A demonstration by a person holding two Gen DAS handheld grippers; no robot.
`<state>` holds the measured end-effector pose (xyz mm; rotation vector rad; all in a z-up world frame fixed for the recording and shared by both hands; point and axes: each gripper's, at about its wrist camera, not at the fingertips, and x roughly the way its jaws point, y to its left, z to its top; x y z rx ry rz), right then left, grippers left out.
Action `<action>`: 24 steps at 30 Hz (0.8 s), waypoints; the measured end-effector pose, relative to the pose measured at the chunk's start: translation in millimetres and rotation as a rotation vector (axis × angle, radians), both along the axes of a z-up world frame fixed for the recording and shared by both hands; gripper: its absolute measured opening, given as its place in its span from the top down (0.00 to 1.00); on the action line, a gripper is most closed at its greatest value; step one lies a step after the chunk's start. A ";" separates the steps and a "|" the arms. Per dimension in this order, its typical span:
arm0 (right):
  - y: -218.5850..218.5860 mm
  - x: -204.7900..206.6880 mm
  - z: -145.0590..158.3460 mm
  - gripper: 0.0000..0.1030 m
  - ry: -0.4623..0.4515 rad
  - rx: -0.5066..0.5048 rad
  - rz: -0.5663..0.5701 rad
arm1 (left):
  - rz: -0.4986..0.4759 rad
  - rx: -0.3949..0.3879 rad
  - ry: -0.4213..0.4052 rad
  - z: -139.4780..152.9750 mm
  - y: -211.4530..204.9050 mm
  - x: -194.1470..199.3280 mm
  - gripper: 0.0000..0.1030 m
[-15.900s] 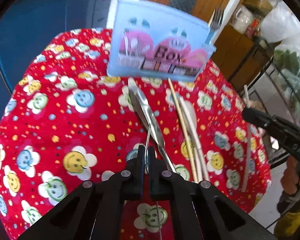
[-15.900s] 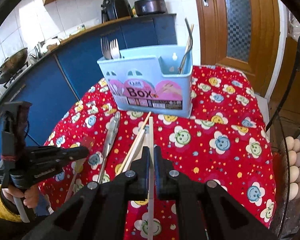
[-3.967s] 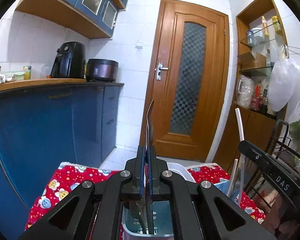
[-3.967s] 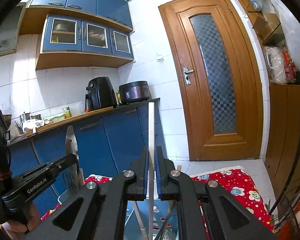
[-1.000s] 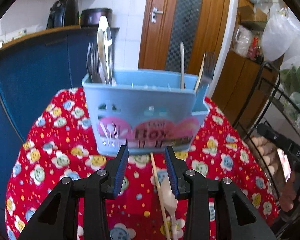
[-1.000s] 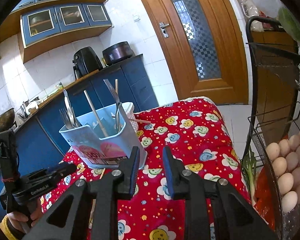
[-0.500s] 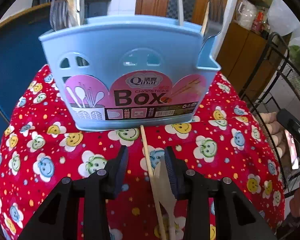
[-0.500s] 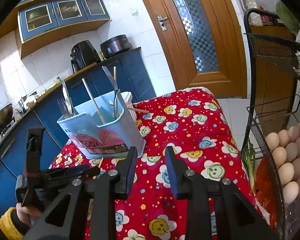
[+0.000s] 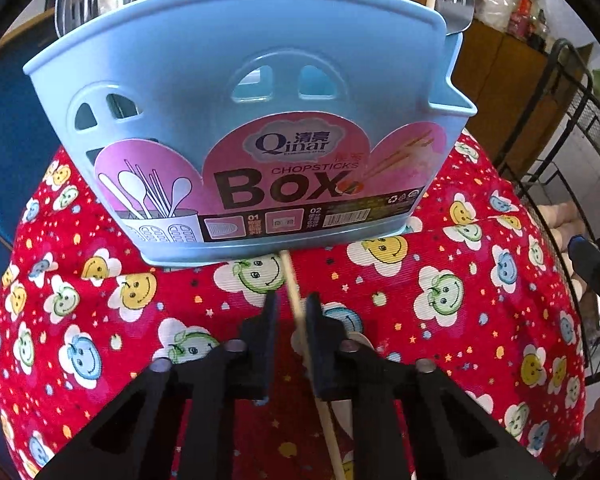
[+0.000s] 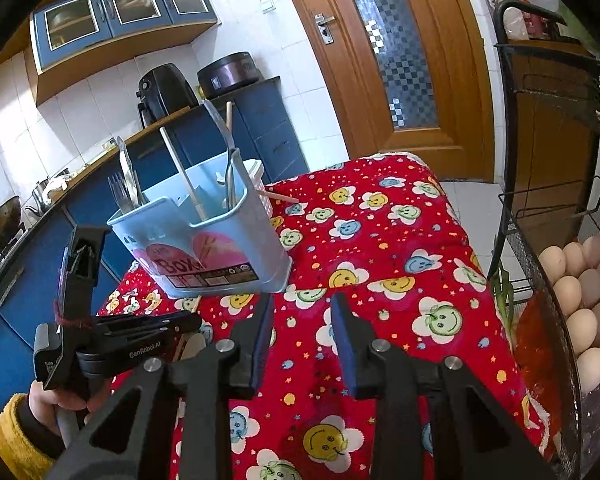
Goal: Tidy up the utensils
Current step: 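Grasp a wooden chopstick with the left tool while the right tool grasps a white spoon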
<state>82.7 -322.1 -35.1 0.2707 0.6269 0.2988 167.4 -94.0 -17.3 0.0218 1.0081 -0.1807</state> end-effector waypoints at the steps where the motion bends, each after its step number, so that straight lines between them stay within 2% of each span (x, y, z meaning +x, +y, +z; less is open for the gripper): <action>1: 0.8 -0.2 -0.3 0.68 0.002 -0.001 0.001 | -0.001 -0.008 -0.001 -0.1 1.0 0.2 0.92; 7: 12.1 0.6 -0.2 0.68 0.019 -0.002 0.020 | 0.016 -0.099 0.003 6.5 20.7 -3.5 0.96; 14: 39.7 0.6 -1.2 0.64 0.043 -0.024 0.079 | 0.063 -0.181 -0.046 22.3 50.1 -21.5 0.96; 17: 54.6 2.6 -4.2 0.64 0.066 -0.032 0.107 | 0.074 -0.202 -0.073 28.9 61.3 -29.5 0.96; 24: 82.3 6.3 -19.7 0.64 0.146 -0.024 0.174 | 0.088 -0.196 -0.153 44.7 83.6 -46.5 0.96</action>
